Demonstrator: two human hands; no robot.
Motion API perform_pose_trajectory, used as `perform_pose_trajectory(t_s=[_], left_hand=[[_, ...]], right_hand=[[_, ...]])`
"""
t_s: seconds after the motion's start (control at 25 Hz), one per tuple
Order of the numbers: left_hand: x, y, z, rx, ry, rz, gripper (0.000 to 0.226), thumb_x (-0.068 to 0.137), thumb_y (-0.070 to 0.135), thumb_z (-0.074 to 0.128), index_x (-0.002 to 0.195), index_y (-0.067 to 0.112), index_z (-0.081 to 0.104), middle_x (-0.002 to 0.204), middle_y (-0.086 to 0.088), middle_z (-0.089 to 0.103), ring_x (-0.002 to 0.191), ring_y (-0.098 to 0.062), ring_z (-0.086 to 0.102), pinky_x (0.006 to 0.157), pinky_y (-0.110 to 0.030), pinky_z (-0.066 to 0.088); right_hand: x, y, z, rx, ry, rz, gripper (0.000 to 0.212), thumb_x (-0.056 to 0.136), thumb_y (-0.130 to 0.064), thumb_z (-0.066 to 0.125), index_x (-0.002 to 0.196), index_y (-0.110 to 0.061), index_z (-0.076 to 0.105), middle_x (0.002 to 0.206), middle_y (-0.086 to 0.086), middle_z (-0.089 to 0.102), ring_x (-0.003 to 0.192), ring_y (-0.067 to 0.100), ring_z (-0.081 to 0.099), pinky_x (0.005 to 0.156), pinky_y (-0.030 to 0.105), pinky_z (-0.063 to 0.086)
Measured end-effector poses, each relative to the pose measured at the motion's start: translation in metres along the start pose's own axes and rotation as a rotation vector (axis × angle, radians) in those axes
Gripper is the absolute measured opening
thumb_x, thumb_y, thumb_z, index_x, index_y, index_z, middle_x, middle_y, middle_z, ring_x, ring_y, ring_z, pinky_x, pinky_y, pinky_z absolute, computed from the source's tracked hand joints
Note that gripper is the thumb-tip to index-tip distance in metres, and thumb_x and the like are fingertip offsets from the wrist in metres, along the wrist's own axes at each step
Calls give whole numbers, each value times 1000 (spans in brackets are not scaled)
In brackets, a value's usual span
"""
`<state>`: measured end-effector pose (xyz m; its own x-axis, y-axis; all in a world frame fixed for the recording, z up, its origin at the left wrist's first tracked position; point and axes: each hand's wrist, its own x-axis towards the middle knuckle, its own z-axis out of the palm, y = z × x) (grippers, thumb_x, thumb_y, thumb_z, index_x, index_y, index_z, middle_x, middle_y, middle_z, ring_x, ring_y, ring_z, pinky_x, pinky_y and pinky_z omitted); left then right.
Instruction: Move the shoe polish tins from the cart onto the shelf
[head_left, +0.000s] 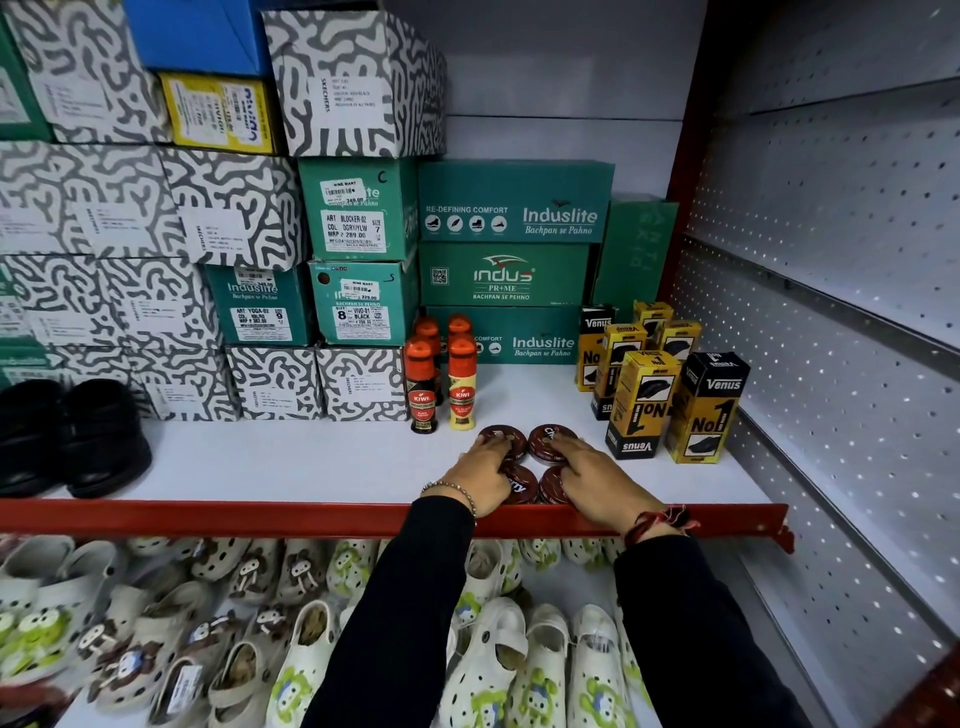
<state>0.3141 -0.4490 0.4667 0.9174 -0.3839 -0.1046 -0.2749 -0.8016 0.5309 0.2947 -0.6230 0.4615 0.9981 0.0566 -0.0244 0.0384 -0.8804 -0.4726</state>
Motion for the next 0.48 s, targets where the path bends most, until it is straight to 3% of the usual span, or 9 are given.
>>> perform_pose_trajectory(t_s=[0.08, 0.28, 0.4, 0.48], left_hand=[[-1, -1, 2, -32, 18, 2, 69, 91, -2, 42, 156, 11, 27, 167, -9, 19, 156, -23, 13, 126, -31, 11], [-6, -5, 1, -68, 29, 0, 66, 89, -2, 45, 152, 17, 40, 158, -11, 40, 145, -28, 40, 122, -29, 29], [-7, -5, -2, -71, 39, 47, 62, 92, 2, 45, 152, 20, 40, 157, -10, 41, 145, -27, 41, 120, -29, 32], [-6, 2, -12, -109, 110, 66, 56, 98, 10, 43, 153, 20, 37, 163, -7, 32, 151, -27, 31, 124, -32, 25]], right_hand=[[-2, 1, 0, 0, 28, -3, 58, 94, -6, 42, 152, -5, 39, 162, 10, 33, 151, 22, 30, 126, 31, 21], [-5, 0, -6, -54, 36, -4, 59, 87, -7, 51, 145, -9, 50, 153, 8, 47, 143, 26, 42, 121, 37, 33], [-6, -2, -11, -67, 47, -34, 57, 89, -6, 49, 146, -9, 49, 154, 9, 45, 144, 25, 41, 121, 36, 32], [-3, -9, -21, -64, 138, -50, 54, 94, -9, 46, 148, -8, 46, 159, 8, 38, 147, 24, 37, 123, 39, 28]])
